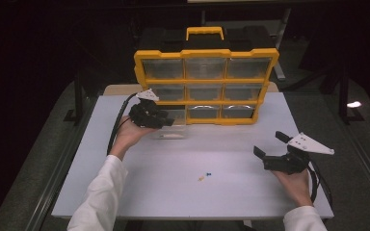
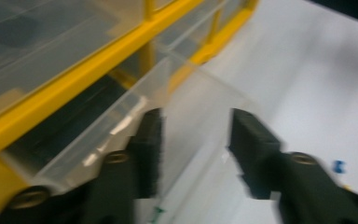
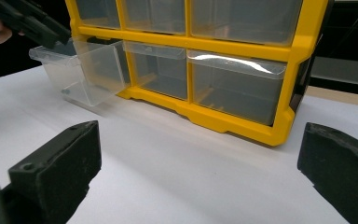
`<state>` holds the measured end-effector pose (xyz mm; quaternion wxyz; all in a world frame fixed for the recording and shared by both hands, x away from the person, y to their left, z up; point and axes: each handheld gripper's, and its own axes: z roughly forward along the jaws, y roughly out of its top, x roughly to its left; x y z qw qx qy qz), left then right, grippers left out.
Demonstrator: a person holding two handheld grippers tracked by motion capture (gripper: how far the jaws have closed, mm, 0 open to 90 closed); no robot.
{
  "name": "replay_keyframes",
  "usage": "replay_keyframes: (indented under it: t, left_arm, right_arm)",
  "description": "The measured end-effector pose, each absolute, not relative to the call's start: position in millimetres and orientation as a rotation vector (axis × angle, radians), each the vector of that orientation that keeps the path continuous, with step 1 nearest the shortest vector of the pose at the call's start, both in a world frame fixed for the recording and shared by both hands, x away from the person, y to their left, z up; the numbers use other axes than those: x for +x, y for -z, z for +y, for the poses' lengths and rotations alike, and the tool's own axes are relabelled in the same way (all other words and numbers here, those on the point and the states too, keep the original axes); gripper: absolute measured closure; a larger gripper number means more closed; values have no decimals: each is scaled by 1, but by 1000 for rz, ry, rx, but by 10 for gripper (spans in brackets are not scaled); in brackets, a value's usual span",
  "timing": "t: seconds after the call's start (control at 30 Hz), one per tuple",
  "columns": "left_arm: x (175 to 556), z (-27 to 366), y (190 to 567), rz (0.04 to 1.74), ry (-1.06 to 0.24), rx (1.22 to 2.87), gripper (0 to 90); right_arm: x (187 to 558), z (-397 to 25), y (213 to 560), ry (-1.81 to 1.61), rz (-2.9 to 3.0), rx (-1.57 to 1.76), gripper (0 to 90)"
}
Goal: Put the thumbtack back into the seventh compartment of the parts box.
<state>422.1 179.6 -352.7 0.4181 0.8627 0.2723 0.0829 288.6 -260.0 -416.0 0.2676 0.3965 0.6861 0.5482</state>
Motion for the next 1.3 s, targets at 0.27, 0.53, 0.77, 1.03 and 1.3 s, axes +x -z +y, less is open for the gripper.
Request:
replay_keyframes:
  t: [0.27,0.53,0.77,1.03,1.3]
  left_arm:
    - [405,170,349,736,-218,2114,0]
    - [392,169,348,707,-228,2089,0]
    - [374,166,353,676,-196,2047,0]
    - [358,159,364,665,-181,2018,0]
    - [343,143,386,649,-136,2035,0]
  right_arm:
    - [288,-261,416,-1480,1848,1072,0]
    - [288,-262,415,-1480,1841,1075,0]
    - [288,-261,415,-1475,1845,1072,0]
    - [288,-260,416,-1469,1853,1067,0]
    - [288,-260,416,-1453,1861,1063,0]
